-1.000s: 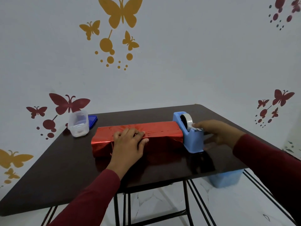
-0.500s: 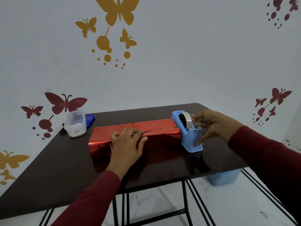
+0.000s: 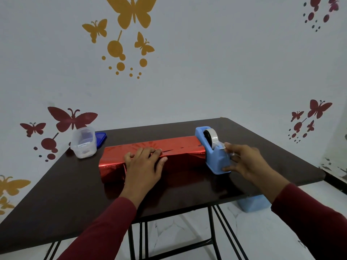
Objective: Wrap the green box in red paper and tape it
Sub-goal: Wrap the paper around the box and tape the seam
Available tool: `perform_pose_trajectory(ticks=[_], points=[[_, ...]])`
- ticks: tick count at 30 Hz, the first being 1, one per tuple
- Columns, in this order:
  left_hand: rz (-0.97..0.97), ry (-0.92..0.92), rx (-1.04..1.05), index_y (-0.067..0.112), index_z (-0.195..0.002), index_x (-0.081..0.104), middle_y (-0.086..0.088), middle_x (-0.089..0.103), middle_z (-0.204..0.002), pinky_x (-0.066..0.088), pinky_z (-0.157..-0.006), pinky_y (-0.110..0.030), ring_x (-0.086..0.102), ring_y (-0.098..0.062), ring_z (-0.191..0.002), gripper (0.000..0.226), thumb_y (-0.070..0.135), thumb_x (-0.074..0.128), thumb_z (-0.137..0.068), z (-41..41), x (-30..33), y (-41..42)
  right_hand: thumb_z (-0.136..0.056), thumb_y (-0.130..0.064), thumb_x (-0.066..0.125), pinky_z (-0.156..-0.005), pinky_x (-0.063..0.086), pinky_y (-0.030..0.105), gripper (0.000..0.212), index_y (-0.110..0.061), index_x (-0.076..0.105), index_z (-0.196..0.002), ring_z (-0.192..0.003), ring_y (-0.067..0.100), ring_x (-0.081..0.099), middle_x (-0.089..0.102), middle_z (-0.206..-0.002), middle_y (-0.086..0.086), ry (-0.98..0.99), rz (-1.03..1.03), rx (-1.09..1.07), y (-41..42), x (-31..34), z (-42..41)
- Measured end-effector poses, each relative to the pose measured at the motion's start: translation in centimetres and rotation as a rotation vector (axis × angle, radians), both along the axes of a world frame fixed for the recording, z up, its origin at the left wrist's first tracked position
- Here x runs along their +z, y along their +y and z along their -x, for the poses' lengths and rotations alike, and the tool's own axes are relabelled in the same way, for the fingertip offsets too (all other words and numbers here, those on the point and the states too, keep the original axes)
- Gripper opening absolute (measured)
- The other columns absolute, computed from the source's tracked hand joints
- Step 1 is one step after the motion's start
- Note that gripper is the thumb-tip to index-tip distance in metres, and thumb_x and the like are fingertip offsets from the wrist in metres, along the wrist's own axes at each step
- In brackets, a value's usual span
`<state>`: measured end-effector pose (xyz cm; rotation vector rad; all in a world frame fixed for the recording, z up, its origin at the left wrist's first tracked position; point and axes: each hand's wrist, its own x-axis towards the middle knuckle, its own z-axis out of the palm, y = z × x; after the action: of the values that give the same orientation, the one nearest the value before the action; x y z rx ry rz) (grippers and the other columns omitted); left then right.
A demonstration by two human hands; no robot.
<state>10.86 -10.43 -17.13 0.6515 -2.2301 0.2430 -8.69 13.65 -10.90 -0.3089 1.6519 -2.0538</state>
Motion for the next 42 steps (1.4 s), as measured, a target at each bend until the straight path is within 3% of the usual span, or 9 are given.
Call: perform_pose_trajectory(ticks=[3,8,12,14,17,22,29,42], points=[[-0.004,0.002,0.007,0.029,-0.122,0.072,0.008,0.065,-0.116,0.033,-0.095,-0.051,0.058,-0.018,-0.108,0.044,0.055,0.045,-0.099,-0.1,0.0,0.0,-0.093,-0.006,0.071,-0.065,0.059,0.053,0.010,0.003,0.070,-0.099,-0.072,0.023,0.072,0.071,-0.085,0.010,-0.009,0.026,0.009,0.0,0.0,-0.1],[0.001,0.008,0.001,0.029,-0.122,0.072,0.008,0.065,-0.115,0.033,-0.094,-0.051,0.058,-0.017,-0.107,0.043,0.055,0.046,-0.099,-0.1,-0.1,0.1,-0.091,-0.008,0.069,-0.062,0.056,0.051,0.013,-0.003,0.072,-0.103,-0.094,0.031,0.066,0.068,-0.099,0.008,-0.011,0.116,-0.046,-0.3,0.1,-0.5],[-0.009,0.009,0.005,0.029,-0.122,0.072,0.007,0.065,-0.115,0.032,-0.095,-0.051,0.057,-0.018,-0.108,0.044,0.055,0.045,-0.099,-0.1,0.0,0.1,-0.091,-0.012,0.072,-0.068,0.058,0.054,0.008,-0.005,0.073,-0.095,-0.099,0.029,0.064,0.062,-0.089,0.009,-0.033,0.201,-0.114,-0.4,-0.8,-1.3],[-0.013,0.004,0.005,0.030,-0.123,0.071,0.008,0.065,-0.116,0.032,-0.095,-0.050,0.057,-0.017,-0.109,0.044,0.056,0.044,-0.099,-0.1,-0.1,0.0,-0.089,-0.015,0.078,-0.075,0.061,0.058,0.015,-0.002,0.073,-0.093,-0.107,0.031,0.065,0.065,-0.096,0.014,-0.051,0.191,-0.157,-0.4,-1.4,-1.5],[-0.011,0.008,0.002,0.030,-0.123,0.072,0.008,0.065,-0.116,0.031,-0.094,-0.049,0.056,-0.017,-0.109,0.044,0.055,0.045,-0.099,-0.2,-0.1,0.1,-0.083,-0.017,0.085,-0.076,0.063,0.053,0.030,0.004,0.074,-0.102,-0.113,0.034,0.067,0.071,-0.108,0.018,-0.077,0.158,-0.164,-0.4,-2.1,-1.6],[-0.018,0.003,0.005,0.031,-0.123,0.072,0.009,0.065,-0.116,0.032,-0.094,-0.048,0.055,-0.017,-0.109,0.044,0.056,0.044,-0.100,-0.2,0.0,0.2,-0.079,-0.017,0.088,-0.090,0.060,0.052,0.045,0.005,0.071,-0.115,-0.102,0.024,0.071,0.074,-0.112,0.015,-0.102,0.133,-0.162,-0.1,-2.2,-1.8],[-0.020,0.003,0.009,0.031,-0.124,0.071,0.009,0.065,-0.116,0.033,-0.095,-0.049,0.055,-0.016,-0.109,0.046,0.056,0.043,-0.099,-0.2,0.0,0.2,-0.078,-0.014,0.088,-0.079,0.062,0.046,0.045,0.001,0.069,-0.115,-0.109,0.031,0.071,0.073,-0.118,0.017,-0.151,0.100,-0.170,0.7,-2.6,-1.6],[-0.021,0.004,0.005,0.031,-0.125,0.071,0.009,0.064,-0.116,0.034,-0.095,-0.049,0.054,-0.016,-0.109,0.046,0.057,0.041,-0.100,-0.2,0.0,0.2,-0.069,-0.009,0.093,-0.075,0.064,0.045,0.042,-0.001,0.072,-0.105,-0.090,0.026,0.078,0.079,-0.099,0.015,-0.219,0.127,-0.282,0.2,-1.8,-2.5]])
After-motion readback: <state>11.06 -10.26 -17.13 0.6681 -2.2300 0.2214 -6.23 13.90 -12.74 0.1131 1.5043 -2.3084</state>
